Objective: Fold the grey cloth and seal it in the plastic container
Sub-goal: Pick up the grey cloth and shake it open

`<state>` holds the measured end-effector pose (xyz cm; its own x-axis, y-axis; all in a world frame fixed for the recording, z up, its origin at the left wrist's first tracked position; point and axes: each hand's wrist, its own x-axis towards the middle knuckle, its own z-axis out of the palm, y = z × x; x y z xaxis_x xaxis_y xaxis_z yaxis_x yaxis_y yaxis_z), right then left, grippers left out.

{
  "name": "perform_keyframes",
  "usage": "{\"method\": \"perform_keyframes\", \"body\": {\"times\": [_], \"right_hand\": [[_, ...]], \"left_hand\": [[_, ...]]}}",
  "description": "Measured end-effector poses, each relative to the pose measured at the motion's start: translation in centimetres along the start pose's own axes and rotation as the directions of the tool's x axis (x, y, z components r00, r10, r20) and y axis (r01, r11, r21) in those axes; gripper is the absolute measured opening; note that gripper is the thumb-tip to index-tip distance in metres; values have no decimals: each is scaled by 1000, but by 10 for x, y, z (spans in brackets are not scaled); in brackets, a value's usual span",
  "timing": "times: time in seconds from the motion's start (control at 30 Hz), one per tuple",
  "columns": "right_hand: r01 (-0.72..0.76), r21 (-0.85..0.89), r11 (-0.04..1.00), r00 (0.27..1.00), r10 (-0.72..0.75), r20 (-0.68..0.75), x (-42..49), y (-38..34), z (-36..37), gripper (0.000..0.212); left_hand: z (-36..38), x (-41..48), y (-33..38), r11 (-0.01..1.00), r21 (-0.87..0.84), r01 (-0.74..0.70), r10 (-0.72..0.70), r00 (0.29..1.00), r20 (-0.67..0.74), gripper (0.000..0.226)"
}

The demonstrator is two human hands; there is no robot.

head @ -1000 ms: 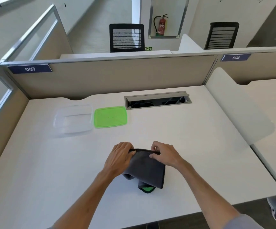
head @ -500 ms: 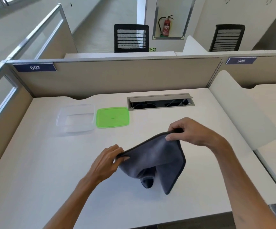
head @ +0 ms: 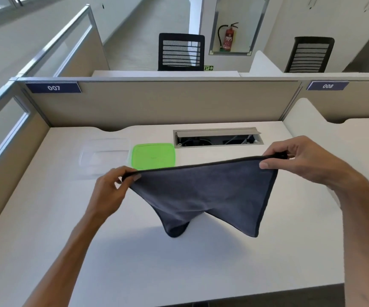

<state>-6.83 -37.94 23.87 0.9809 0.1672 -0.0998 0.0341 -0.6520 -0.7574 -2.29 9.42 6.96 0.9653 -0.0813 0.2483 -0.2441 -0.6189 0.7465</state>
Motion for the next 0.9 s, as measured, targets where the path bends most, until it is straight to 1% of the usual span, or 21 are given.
{"method": "perform_keyframes", "body": {"times": [0.1, 0.13, 0.2, 0.27, 0.3, 0.4, 0.5, 0.6, 0.67, 0.73, 0.83, 0.9], "right_hand": [[-38, -20, 999, 997, 37, -62, 10, 14, -2, 1], [-44, -23, 999, 995, 41, -93, 15, 19, 0, 4], [-59, -48, 997, 988, 51, -148, 27, 27, 6, 15], [-82, -92, 992, 976, 61, -208, 41, 34, 16, 23], [-93, -104, 990, 966, 65, -249, 48, 38, 21, 24], [-130, -85, 988, 914, 86, -398, 67, 43, 37, 12], [-141, -65, 988, 861, 90, -501, 78, 37, 43, 17], [-102, -39, 994, 810, 60, -583, 82, 24, 37, 18], [-60, -26, 998, 766, 29, -642, 80, 16, 30, 19], [-8, -9, 1000, 736, 0, -677, 74, 11, 26, 20], [45, 4, 999, 723, -30, -691, 56, 10, 28, 19], [35, -8, 999, 724, -31, -689, 42, 19, 34, 18]], "left_hand": [[-11, 9, 12, 1000, -8, -13, 13, 998, -60, 7], [-12, 13, 15, 1000, -4, -17, 16, 997, -72, 6], [-8, 23, 22, 1000, -6, -8, 8, 995, -100, 7], [0, 34, 28, 999, -13, 34, -35, 989, -141, 10], [5, 40, 32, 998, -14, 61, -63, 984, -168, 12], [16, 57, 48, 993, -60, 100, -112, 962, -248, 16], [17, 72, 65, 989, -97, 109, -134, 943, -306, 17], [7, 87, 78, 992, -106, 73, -107, 928, -356, 19], [-2, 92, 87, 991, -129, 29, -77, 919, -386, 20], [-9, 90, 94, 990, -143, -16, -46, 906, -420, 21], [-13, 74, 99, 985, -154, -77, -1, 893, -450, 21], [-9, 54, 94, 984, -138, -116, 44, 897, -440, 17]]}}
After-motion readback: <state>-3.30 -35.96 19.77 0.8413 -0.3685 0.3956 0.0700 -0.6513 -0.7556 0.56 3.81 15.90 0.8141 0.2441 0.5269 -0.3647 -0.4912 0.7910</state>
